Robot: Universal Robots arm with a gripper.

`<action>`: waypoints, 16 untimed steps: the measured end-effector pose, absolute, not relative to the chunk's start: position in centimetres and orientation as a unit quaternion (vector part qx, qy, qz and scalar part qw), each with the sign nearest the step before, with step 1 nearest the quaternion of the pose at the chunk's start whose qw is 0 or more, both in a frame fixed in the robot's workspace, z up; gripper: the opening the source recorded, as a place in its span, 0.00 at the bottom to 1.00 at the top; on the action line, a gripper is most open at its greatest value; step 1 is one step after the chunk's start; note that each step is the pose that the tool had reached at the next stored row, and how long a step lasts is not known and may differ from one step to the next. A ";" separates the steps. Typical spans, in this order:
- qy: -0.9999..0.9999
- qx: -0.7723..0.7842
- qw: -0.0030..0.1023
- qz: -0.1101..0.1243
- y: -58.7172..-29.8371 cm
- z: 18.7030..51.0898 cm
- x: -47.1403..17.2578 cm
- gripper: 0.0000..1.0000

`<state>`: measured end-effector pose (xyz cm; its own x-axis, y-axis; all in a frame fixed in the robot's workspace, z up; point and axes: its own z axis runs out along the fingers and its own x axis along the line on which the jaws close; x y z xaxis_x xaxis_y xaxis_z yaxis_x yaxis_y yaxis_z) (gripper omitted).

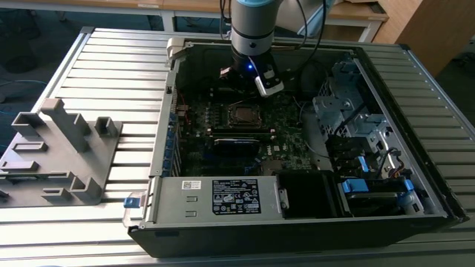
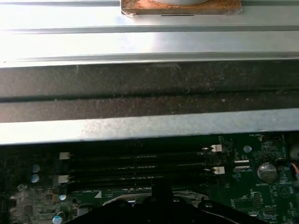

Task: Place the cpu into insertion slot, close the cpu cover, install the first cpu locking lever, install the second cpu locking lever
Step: 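Install the first cpu locking lever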

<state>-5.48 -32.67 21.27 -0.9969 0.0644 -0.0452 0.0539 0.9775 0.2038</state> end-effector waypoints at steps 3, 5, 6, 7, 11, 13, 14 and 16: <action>0.994 0.030 0.028 0.102 -32.7 21.3 -5.5 0.11; 0.994 0.042 0.029 0.102 -32.7 21.2 -5.5 0.11; 0.993 0.051 0.030 0.101 -32.7 21.2 -5.5 0.11; 0.993 0.060 0.031 0.101 -32.7 21.2 -5.5 0.11; 0.990 0.090 0.034 0.100 -32.7 21.1 -5.5 0.11; 0.990 0.096 0.035 0.100 -32.6 21.1 -5.5 0.11; 0.990 0.097 0.035 0.100 -32.6 21.1 -5.5 0.11; 0.989 0.100 0.035 0.100 -32.4 21.1 -5.6 0.11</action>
